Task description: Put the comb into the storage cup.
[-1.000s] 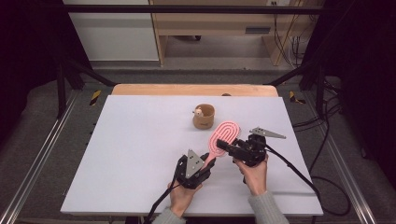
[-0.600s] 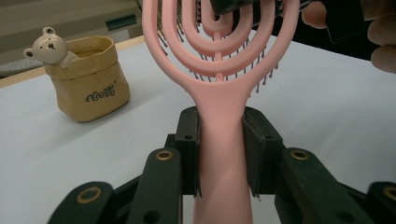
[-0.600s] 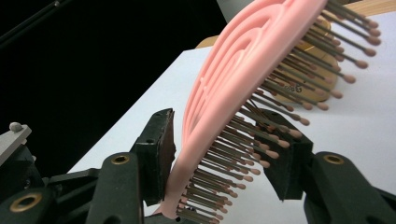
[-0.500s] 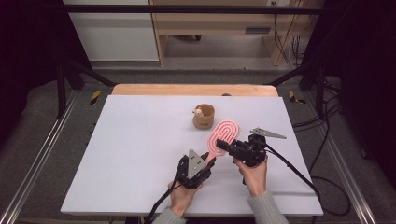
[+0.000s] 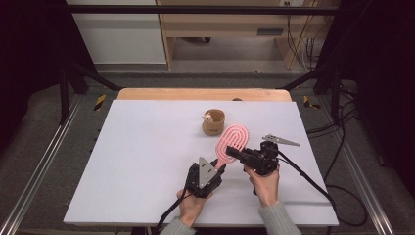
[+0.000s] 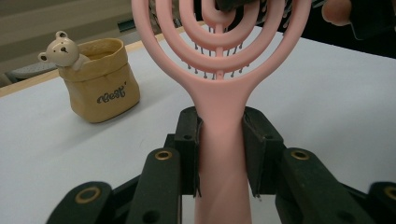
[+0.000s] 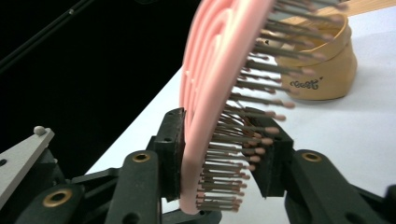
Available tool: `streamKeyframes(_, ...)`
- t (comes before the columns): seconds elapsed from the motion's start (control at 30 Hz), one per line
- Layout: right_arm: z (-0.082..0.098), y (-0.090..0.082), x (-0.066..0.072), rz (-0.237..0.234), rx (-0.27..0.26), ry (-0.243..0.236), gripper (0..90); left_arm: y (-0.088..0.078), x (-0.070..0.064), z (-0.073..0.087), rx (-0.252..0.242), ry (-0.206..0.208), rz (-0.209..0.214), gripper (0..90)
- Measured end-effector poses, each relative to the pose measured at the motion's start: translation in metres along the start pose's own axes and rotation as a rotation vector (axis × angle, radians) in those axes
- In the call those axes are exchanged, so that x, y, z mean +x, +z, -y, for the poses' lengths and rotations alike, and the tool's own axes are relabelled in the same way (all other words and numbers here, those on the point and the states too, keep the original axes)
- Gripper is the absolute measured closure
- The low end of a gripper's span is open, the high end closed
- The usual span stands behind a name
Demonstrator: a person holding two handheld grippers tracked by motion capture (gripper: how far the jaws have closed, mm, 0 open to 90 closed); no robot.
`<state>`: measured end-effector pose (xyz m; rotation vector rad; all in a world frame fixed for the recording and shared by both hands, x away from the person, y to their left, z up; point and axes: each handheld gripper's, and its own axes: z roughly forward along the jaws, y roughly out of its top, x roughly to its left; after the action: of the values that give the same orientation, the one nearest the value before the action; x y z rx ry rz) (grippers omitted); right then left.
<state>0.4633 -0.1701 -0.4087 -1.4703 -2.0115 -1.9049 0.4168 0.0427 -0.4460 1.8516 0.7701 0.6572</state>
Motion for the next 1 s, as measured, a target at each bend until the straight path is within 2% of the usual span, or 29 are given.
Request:
streamKeyframes(0.3, 0.001, 0.000, 0.001, -0.015, 0.007, -0.005, 64.0, 0.001, 0.003, 0.000, 0.001, -0.020, 0.019, 67.9)
streamKeyframes(0.43, 0.000, -0.002, 0.001, -0.010, -0.005, -0.013, 64.1, -0.001, 0.006, -0.002, -0.016, -0.022, 0.014, 60.2)
streamKeyframes(0.6, 0.000, -0.004, 0.002, 0.005, -0.022, -0.025, 64.2, -0.005, 0.014, -0.005, -0.024, -0.055, 0.059, 48.3)
streamKeyframes(0.67, -0.001, -0.005, 0.002, 0.012, -0.031, -0.034, 64.1, -0.005, 0.016, -0.005, -0.016, -0.061, 0.068, 43.3)
streamKeyframes(0.73, -0.001, -0.006, 0.003, 0.021, -0.037, -0.040, 64.2, -0.004, 0.021, -0.006, 0.011, -0.086, 0.106, 38.7)
streamKeyframes(0.83, -0.002, -0.008, 0.003, 0.032, -0.049, -0.054, 64.1, -0.003, 0.027, -0.005, 0.026, -0.105, 0.131, 31.6)
streamKeyframes(1.0, -0.003, -0.011, 0.004, 0.049, -0.072, -0.073, 64.1, -0.006, 0.033, -0.006, 0.010, -0.137, 0.175, 21.9)
